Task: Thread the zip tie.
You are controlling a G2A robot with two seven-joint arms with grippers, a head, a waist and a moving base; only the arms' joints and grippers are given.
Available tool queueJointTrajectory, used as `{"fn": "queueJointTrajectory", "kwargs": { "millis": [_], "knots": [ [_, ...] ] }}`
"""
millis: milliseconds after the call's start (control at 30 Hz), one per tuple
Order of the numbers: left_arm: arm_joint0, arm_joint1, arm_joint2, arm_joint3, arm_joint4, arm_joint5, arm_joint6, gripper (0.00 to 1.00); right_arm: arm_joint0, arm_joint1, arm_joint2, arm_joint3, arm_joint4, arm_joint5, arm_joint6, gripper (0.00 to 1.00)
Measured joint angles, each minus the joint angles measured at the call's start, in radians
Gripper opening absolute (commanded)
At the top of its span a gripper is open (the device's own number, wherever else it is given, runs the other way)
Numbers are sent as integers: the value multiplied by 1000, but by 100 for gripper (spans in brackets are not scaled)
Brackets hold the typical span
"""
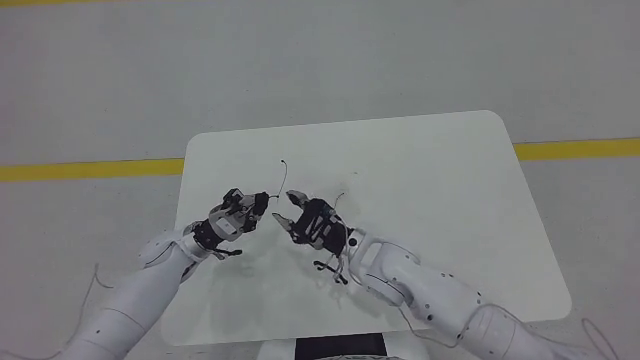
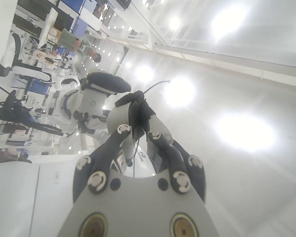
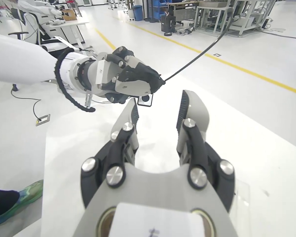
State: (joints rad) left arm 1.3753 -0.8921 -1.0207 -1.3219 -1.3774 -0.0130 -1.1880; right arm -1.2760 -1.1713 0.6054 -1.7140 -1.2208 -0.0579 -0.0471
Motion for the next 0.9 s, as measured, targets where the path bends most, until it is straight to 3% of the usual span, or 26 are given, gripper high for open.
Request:
{"fn": "queueJointTrajectory", "kwargs": {
  "millis": [900],
  "knots": [
    [0,0,0,0,0,0,0,0,-33,-40,39,-8,-30,-22,16,18]
  ]
}}
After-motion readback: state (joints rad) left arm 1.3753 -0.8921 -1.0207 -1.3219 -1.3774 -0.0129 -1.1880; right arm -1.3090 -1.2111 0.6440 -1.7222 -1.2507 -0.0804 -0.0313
